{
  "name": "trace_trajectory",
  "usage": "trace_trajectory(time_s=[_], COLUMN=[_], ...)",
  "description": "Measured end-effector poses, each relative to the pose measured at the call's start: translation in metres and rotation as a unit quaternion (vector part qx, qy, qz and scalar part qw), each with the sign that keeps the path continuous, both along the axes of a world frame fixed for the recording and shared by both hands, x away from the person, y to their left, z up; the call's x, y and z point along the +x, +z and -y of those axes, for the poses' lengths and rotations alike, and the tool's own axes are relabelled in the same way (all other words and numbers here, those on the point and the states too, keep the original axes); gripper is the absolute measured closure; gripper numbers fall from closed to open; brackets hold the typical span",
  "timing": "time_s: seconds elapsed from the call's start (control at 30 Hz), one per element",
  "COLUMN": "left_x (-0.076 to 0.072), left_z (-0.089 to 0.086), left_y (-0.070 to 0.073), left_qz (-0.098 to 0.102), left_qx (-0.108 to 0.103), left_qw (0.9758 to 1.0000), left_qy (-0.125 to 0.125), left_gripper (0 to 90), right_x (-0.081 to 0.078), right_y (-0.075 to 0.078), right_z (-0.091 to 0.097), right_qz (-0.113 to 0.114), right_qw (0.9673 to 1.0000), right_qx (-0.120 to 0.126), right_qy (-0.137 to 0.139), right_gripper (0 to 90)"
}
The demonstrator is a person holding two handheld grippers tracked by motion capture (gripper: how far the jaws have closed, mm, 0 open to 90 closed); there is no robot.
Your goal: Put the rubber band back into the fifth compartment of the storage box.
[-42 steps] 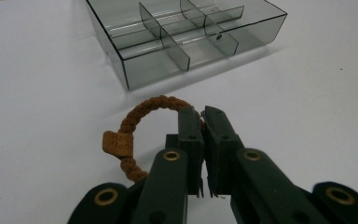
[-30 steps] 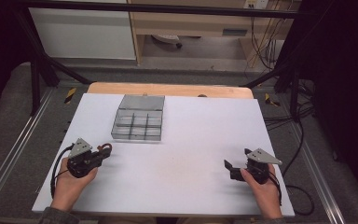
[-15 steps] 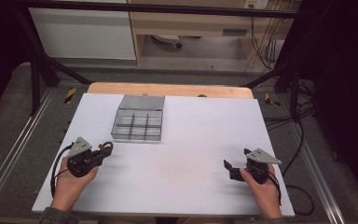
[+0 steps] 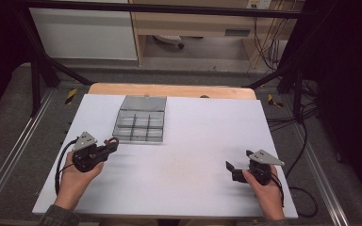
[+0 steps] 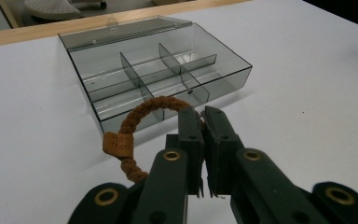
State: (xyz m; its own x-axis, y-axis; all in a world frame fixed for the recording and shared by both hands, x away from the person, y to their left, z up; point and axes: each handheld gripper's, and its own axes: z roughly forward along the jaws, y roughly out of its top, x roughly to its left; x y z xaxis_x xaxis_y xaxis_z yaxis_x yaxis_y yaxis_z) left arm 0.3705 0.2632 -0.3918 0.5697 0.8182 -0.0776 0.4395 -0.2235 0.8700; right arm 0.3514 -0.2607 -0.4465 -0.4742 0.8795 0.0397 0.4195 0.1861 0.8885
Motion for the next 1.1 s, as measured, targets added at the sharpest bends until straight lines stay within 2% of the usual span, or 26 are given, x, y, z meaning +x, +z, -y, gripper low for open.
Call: trace_trajectory(time_s=[0.2, 0.43, 0.63, 1.1], left_x=[0.004, 0.009, 0.013, 0.026], left_z=[0.0, 0.002, 0.004, 0.007], left_y=[0.005, 0.011, 0.014, 0.019], left_qz=[0.003, 0.004, 0.004, 0.003], left_qx=[0.001, -0.002, -0.009, -0.009], left_qw=[1.0, 1.0, 1.0, 1.0], left_qy=[0.006, 0.0, -0.001, 0.002], left_gripper=[85.8, 85.8, 85.8, 85.9], right_x=[0.0, 0.0, 0.0, 0.0], right_y=[0.0, 0.0, 0.0, 0.0], right_z=[0.001, 0.001, 0.001, 0.001], right_qz=[0.001, 0.0, 0.001, 0.001], right_qw=[1.0, 1.0, 1.0, 1.0], right_qx=[0.002, 0.002, 0.001, 0.004], right_qy=[-0.002, -0.002, -0.001, -0.002], right_gripper=[5.2, 5.1, 5.2, 5.1])
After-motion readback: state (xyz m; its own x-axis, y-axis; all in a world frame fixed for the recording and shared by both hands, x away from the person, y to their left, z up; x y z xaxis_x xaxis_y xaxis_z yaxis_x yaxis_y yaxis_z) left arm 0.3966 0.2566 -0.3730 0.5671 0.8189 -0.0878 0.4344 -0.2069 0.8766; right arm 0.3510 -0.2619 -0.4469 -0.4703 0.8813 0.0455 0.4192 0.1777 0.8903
